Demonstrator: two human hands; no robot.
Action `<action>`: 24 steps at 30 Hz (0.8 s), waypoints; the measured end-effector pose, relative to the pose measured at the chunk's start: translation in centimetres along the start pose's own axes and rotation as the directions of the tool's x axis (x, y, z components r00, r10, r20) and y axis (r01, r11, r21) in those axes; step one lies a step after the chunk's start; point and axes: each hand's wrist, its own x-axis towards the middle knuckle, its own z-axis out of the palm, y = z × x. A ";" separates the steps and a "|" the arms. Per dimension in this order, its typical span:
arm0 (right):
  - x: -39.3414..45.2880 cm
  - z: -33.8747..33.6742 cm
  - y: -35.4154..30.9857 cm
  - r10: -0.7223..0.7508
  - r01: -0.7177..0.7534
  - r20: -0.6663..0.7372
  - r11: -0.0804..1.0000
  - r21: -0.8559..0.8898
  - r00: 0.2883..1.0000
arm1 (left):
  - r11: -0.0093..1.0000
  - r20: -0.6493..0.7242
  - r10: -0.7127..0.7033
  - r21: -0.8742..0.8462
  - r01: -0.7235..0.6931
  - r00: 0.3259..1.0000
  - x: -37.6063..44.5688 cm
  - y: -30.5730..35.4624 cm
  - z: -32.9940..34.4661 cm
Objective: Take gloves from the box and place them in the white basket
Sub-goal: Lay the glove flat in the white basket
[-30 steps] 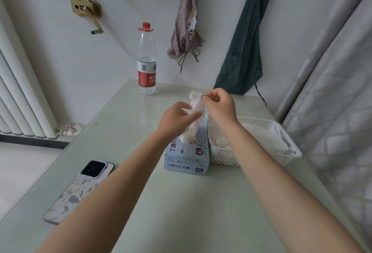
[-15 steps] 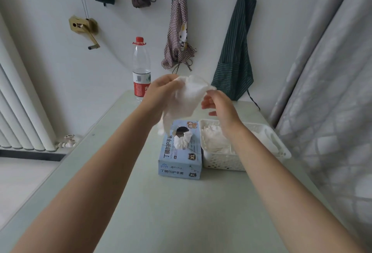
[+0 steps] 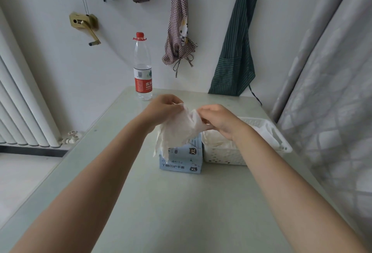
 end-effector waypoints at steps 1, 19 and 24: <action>0.1 0.0 0.0 0.010 -0.011 -0.028 1.000 -0.016 1.000 | 1.000 -0.050 -0.015 -0.011 0.014 0.999 0.0 -0.3 0.0; 0.5 0.0 -0.4 -0.057 0.047 -0.319 0.998 -0.038 0.946 | 0.989 0.051 -0.124 0.087 0.120 0.991 0.3 -1.6 -1.0; 0.6 0.8 -1.5 -0.130 0.091 -0.266 0.984 -0.156 0.955 | 1.000 0.224 0.018 -0.001 -0.018 0.974 0.2 -0.9 0.1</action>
